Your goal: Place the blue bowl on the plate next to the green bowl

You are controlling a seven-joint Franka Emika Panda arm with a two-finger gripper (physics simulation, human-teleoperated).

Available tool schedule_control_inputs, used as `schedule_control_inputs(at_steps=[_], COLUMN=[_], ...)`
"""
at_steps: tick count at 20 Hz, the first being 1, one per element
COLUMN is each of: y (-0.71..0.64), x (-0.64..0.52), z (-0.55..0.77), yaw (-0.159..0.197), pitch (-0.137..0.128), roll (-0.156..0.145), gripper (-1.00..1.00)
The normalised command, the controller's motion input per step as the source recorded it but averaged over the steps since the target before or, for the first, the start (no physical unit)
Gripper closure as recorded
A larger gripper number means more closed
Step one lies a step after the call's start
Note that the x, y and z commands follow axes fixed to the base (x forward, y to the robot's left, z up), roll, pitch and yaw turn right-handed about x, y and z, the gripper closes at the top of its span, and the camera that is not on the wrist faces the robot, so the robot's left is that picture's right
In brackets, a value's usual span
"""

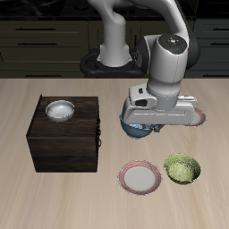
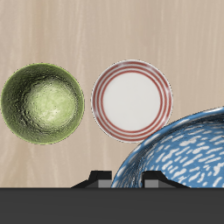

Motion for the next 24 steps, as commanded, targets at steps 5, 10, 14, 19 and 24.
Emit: schedule_control_inputs(at_steps=[5,10,14,19,24], y=[-0.04,0.04,-0.02,0.03,0.02], x=[0.3,0.25,0.33,0.18,0.11], z=[0.03,0.09,0.05,-0.03,-0.21], yaw=[-0.001,0.005,0.004,0.0,0.002], pitch=[0.0,-0.013,-0.014,-0.004,0.03], roll=[-0.034,-0.018,-0.03,-0.007,0.0], gripper=[1.0,1.0,1.0,1.0,1.0])
